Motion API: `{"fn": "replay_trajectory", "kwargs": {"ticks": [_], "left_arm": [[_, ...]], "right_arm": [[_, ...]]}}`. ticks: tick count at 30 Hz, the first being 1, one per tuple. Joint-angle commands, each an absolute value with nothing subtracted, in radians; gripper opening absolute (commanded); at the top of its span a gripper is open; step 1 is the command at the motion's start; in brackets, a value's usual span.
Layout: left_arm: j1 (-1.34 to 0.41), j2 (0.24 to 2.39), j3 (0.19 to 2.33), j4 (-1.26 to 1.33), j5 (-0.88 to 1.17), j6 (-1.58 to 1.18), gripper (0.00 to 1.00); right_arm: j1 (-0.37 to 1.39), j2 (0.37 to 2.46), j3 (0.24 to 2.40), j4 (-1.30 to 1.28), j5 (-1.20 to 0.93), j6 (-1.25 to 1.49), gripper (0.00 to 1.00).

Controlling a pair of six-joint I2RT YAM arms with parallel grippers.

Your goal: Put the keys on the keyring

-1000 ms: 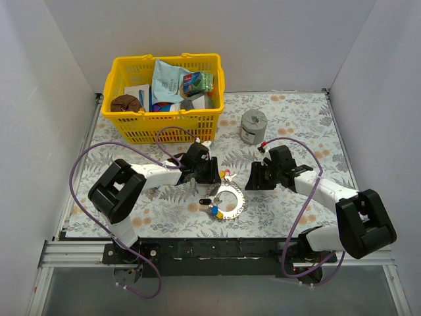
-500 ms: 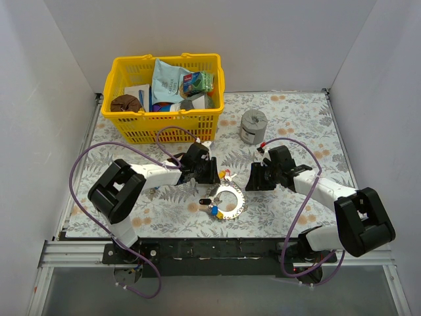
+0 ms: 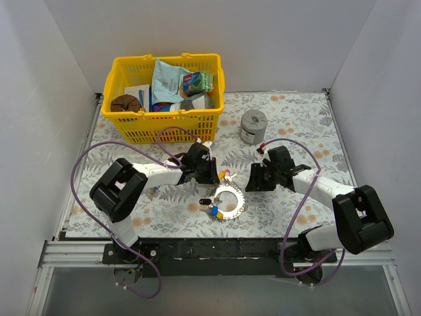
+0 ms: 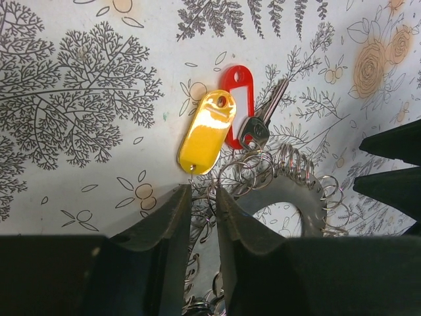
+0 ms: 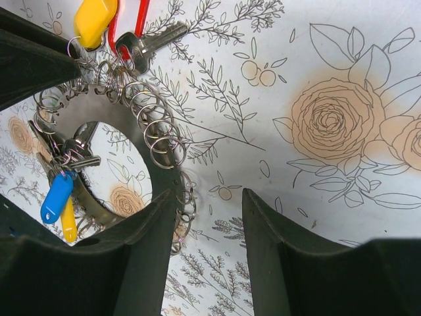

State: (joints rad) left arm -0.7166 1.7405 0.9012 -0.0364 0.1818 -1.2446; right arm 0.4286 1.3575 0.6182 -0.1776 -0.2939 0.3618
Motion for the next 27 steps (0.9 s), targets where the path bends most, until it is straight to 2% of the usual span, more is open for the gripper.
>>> {"fn": "replay_trajectory", "kwargs": {"ticks": [1, 5, 9, 27], "left_arm": [[-0.721, 1.741, 0.939, -0.026, 0.192, -1.229, 0.19], [-0.721, 1.743, 0.946, -0.026, 0.187, -1.227, 0.12], [-0.721, 1.74, 0.953, -0.026, 0.176, -1.224, 0.01], [-0.721, 1.74, 1.005, 0.028, 0.238, -1.131, 0.0]], "right_arm": [[0.436, 1.365, 0.635, -0.156, -0.296, 0.347, 0.53], [0.434, 1.367, 0.635, -0.155, -0.298, 0.347, 0.53], [0.436, 1.365, 0.635, -0.158, -0.299, 0.347, 0.52], [0.439, 1.322, 0.629, -0.176, -0.285, 0.345, 0.53]]}}
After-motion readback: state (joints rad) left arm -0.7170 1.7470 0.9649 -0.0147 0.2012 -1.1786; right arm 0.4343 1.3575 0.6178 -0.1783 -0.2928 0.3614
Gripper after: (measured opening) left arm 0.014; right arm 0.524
